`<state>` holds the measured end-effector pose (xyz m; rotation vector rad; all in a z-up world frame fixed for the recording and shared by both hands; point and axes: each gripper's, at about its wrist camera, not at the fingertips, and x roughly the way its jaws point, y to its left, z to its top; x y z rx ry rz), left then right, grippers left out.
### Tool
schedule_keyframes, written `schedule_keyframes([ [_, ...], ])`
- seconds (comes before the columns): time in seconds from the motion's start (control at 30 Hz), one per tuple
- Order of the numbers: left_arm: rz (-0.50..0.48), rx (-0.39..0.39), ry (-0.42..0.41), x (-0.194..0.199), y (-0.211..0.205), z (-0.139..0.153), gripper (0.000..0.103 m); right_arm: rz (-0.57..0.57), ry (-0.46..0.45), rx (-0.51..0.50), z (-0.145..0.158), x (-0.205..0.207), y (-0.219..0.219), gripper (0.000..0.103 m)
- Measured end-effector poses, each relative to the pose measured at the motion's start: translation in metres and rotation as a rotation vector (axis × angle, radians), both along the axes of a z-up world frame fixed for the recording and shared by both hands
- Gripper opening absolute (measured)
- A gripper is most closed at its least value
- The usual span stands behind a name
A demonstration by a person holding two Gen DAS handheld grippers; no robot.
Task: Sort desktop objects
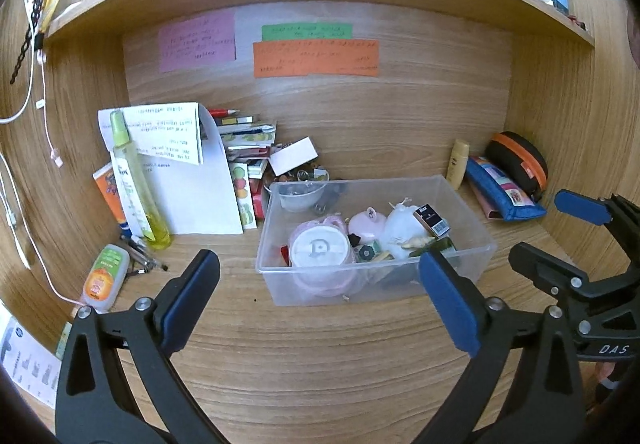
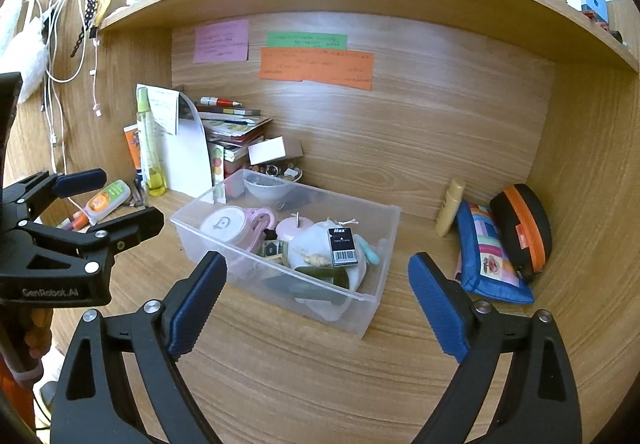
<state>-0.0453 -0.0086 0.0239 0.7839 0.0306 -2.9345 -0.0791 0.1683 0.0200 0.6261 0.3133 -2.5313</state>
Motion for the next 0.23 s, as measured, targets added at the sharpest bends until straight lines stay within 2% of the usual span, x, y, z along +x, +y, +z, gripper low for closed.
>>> schedule_keyframes([
  [0.23, -0.029, 0.016, 0.018, 0.0035, 0.0014, 0.0014, 0.101, -0.012, -0.006, 0.001, -0.0004, 0.0001, 0.0033, 0.091],
])
